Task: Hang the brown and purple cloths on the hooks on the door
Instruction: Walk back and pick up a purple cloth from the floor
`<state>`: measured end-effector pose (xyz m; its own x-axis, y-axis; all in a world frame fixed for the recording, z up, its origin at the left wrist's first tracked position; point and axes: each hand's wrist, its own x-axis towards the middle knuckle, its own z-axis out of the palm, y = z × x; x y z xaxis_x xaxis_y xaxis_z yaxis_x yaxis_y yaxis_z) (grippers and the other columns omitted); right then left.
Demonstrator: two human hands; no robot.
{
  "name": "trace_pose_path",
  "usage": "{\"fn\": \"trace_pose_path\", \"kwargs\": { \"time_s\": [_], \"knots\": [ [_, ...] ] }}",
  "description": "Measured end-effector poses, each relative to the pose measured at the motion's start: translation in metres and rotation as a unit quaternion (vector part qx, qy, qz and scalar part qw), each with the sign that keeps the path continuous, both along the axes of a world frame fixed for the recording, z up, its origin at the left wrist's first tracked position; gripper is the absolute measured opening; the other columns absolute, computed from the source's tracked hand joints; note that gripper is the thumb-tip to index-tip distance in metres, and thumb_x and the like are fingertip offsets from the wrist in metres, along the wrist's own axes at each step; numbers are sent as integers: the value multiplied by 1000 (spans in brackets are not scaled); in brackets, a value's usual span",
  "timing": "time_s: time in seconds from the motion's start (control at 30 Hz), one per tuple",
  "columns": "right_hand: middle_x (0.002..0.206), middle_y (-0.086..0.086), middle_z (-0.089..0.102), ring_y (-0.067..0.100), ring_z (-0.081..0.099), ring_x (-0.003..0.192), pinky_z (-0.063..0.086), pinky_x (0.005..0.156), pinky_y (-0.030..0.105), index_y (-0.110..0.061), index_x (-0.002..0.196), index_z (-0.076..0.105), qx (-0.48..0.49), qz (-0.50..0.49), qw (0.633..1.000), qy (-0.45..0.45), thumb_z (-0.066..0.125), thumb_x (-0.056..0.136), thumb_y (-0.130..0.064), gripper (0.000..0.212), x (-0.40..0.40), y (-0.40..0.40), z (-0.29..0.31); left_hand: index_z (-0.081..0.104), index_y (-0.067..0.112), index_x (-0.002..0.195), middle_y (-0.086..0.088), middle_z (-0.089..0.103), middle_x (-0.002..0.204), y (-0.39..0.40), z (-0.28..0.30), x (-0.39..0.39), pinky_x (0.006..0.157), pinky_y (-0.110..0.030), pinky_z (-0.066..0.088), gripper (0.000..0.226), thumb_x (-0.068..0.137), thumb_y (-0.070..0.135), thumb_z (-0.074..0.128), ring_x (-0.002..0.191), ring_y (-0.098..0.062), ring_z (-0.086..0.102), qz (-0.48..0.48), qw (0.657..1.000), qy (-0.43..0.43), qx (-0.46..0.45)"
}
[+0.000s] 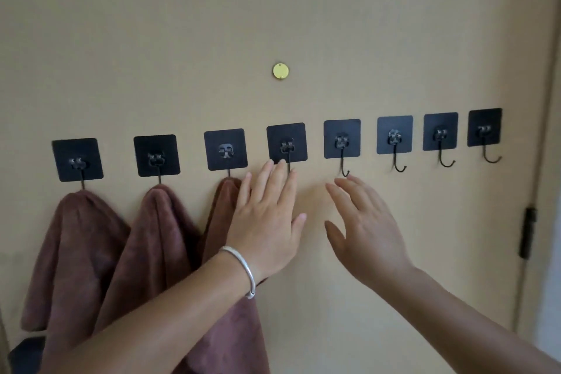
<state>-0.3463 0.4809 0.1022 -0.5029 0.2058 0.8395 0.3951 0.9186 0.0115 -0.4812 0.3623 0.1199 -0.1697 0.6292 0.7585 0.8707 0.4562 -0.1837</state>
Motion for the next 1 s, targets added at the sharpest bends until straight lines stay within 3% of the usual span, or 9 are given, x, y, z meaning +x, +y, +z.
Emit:
{"fn": "trace_pose_path", "kwargs": {
  "time_s": [0.5, 0.67, 1.0],
  "knots": [
    [140, 7, 48, 28, 31, 138, 28, 113, 47, -19, 135, 48, -89, -291, 951, 52, 64, 85, -29, 53, 112, -31, -13, 11, 14, 151, -6, 8, 159, 74, 1, 77, 118, -49, 4, 66, 97, 43, 35, 147, -24, -2, -291, 955, 5, -66],
    [140, 8, 47, 28, 30, 138, 28, 113, 50, -20, 136, 47, -95, -400, 910, 47, 58, 87, -34, 52, 173, -84, -23, 13, 13, 151, -10, 11, 159, 66, -12, 128, 118, -49, 5, 64, 97, 39, 35, 146, -25, 2, -398, 914, -3, -77],
    [135, 14, 51, 33, 37, 133, 32, 109, 48, -14, 133, 52, -79, -571, 815, 64, 67, 81, -26, 55, 298, -217, -23, 13, 12, 151, -11, 12, 159, 11, -21, 288, 117, -49, 7, 67, 96, 42, 38, 146, -27, 5, -581, 807, 0, -106]
  ]
}}
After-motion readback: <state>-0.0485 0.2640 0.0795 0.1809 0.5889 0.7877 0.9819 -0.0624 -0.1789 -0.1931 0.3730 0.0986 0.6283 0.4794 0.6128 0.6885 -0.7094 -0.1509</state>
